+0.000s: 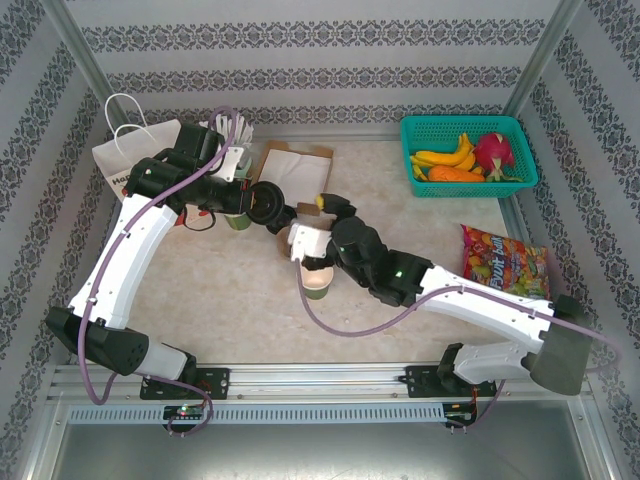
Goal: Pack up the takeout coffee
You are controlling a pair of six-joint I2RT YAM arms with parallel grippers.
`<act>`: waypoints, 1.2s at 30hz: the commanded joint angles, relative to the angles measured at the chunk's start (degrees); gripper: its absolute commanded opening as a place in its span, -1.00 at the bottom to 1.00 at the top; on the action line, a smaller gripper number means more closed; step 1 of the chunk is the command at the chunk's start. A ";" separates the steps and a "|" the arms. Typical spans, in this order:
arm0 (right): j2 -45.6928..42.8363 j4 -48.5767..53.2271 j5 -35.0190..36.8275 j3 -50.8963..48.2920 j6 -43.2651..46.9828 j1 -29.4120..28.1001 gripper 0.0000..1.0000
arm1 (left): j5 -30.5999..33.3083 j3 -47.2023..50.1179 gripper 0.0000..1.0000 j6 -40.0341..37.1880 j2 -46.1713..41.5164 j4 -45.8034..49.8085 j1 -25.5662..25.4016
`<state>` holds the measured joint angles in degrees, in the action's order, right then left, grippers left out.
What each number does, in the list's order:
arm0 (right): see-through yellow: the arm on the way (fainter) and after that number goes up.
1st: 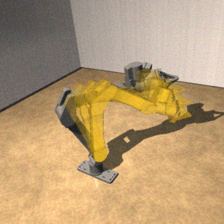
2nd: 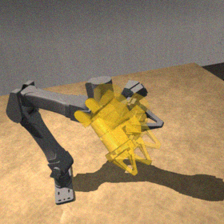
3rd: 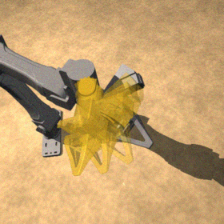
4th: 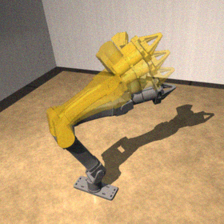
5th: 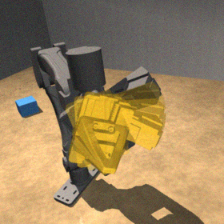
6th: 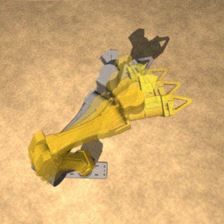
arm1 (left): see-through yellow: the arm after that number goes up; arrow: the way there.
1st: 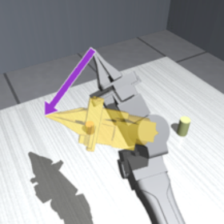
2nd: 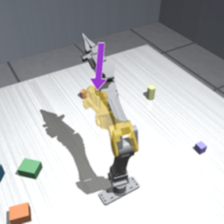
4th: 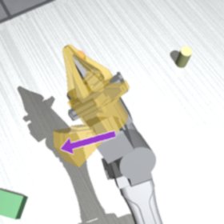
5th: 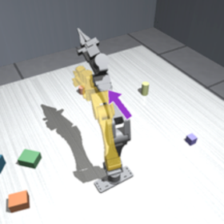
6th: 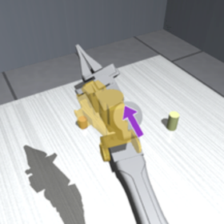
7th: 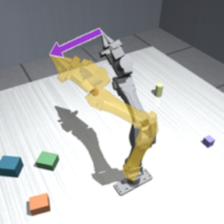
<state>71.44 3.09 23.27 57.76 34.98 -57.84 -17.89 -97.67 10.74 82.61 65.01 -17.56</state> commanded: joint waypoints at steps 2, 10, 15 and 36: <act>-0.67 7.00 13.77 2.33 -48.05 1.49 0.96 | 1.69 3.38 -1.00 5.47 -1.39 -3.08 -0.53; -3.66 8.20 6.01 -3.27 -75.38 8.51 0.96 | -4.53 13.14 -1.00 13.27 -5.26 -6.98 -1.32; -6.35 11.44 -4.58 -6.00 -77.49 11.95 0.96 | -6.35 19.40 -1.00 19.36 -7.68 -9.40 -4.26; -14.42 6.33 -21.31 -19.96 -89.74 15.93 0.96 | -1.12 25.58 -1.00 30.04 -5.24 -14.64 -17.19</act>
<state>56.88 13.32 4.99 38.22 -52.77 -42.11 -19.62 -71.90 39.57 76.01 52.12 -33.41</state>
